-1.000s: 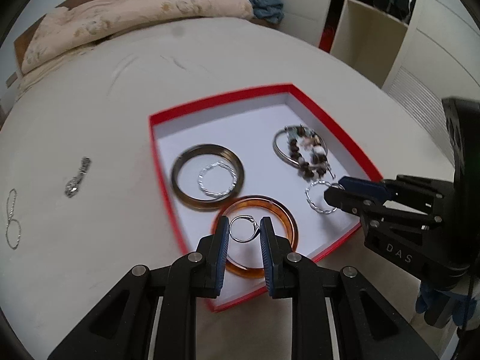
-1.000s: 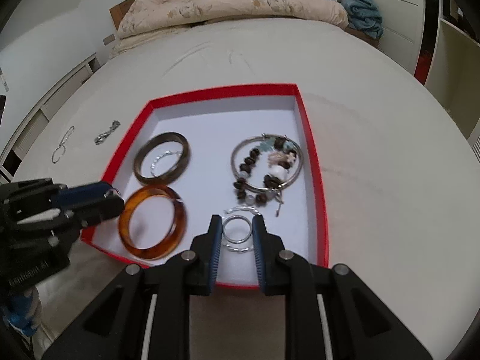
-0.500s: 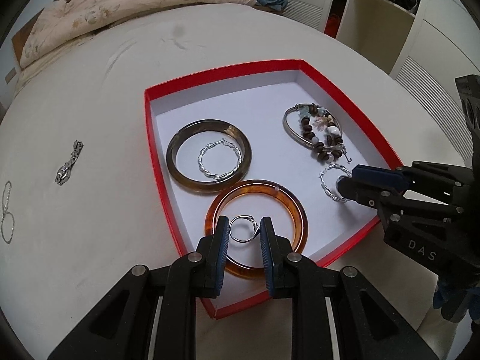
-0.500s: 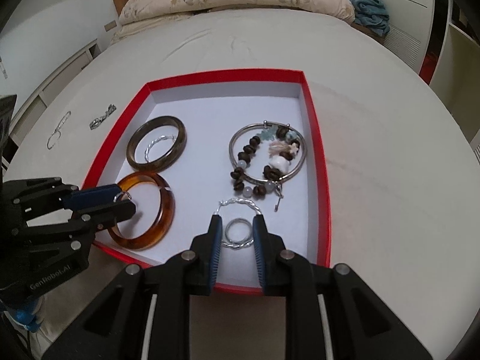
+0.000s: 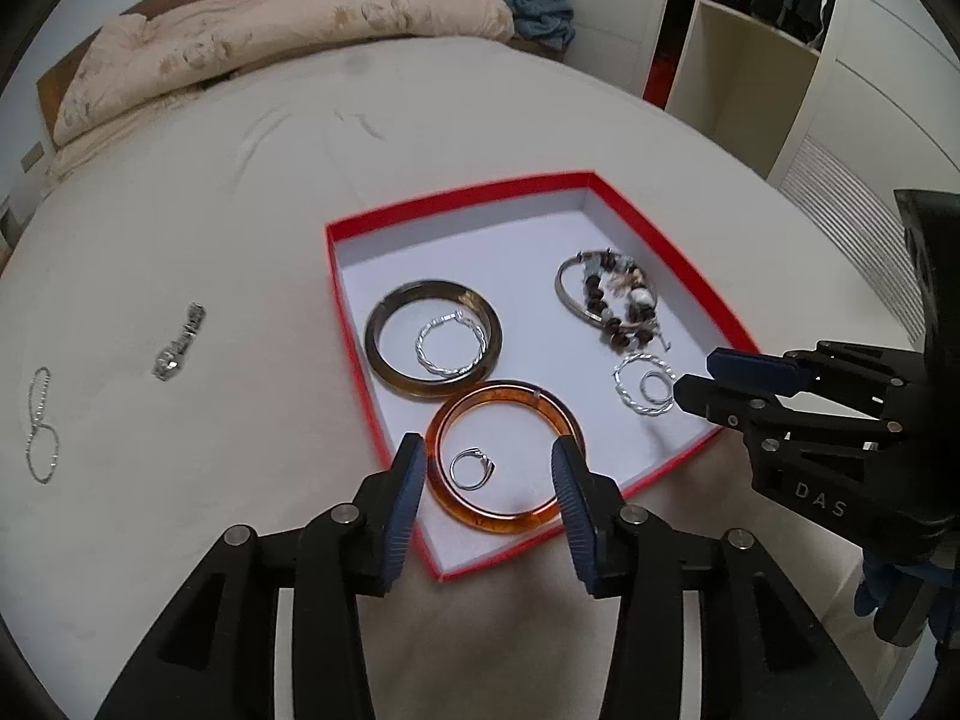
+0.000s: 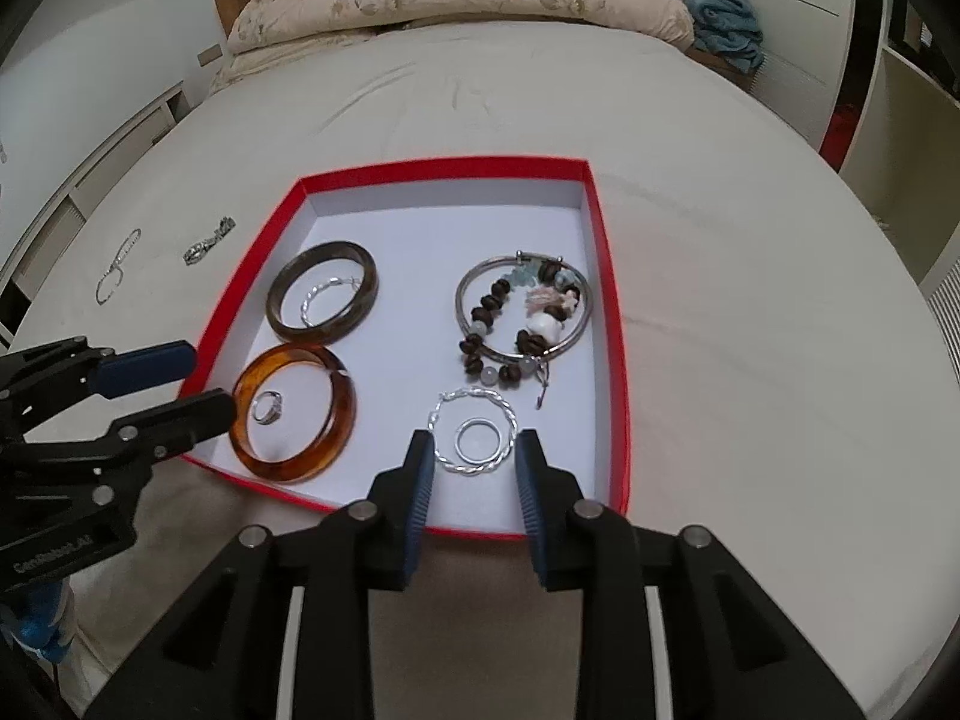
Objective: Organize jewelry
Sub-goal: 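Carry both rings into the red box and open both tools, then withdraw both tools toward the silver necklace and wristwatch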
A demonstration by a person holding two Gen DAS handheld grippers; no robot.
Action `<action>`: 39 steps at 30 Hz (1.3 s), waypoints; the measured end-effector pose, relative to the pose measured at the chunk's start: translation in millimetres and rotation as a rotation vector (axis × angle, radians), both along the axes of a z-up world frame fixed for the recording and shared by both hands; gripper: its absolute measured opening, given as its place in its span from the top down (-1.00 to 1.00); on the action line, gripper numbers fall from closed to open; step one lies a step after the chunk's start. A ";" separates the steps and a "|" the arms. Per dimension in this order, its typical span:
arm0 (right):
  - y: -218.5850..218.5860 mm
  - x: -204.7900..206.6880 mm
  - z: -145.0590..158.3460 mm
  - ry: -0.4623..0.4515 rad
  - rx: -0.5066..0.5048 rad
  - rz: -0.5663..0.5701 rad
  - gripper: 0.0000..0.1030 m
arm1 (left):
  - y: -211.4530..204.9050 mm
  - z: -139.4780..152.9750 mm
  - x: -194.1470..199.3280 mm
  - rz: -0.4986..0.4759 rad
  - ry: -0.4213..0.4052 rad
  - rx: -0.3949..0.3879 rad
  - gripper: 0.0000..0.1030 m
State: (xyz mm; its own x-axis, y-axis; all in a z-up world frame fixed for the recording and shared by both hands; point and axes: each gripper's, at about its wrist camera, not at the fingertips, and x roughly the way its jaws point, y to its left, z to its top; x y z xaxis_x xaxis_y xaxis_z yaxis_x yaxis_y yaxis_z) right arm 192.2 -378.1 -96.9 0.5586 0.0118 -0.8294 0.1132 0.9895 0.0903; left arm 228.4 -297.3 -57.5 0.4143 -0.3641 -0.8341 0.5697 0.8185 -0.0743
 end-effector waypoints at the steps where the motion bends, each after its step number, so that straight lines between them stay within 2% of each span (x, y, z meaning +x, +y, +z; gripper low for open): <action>1: 1.2 -2.4 4.0 -0.007 -0.001 -0.003 0.48 | 2.3 3.7 -1.9 0.003 -0.007 -0.002 0.09; 9: 19.1 -25.2 38.8 -0.051 -0.014 -0.004 0.47 | 40.3 38.1 -28.4 0.056 -0.062 -0.007 -0.09; 25: 89.7 -81.1 88.5 -0.111 0.006 0.056 0.47 | 139.4 85.1 -91.6 0.219 -0.146 0.019 -0.19; 31: 119.9 -98.7 103.2 -0.133 0.009 0.087 0.47 | 173.5 97.3 -117.5 0.275 -0.182 0.027 -0.21; 39: 151.8 -119.7 114.4 -0.150 0.009 0.129 0.47 | 209.2 106.6 -143.8 0.343 -0.211 0.018 -0.36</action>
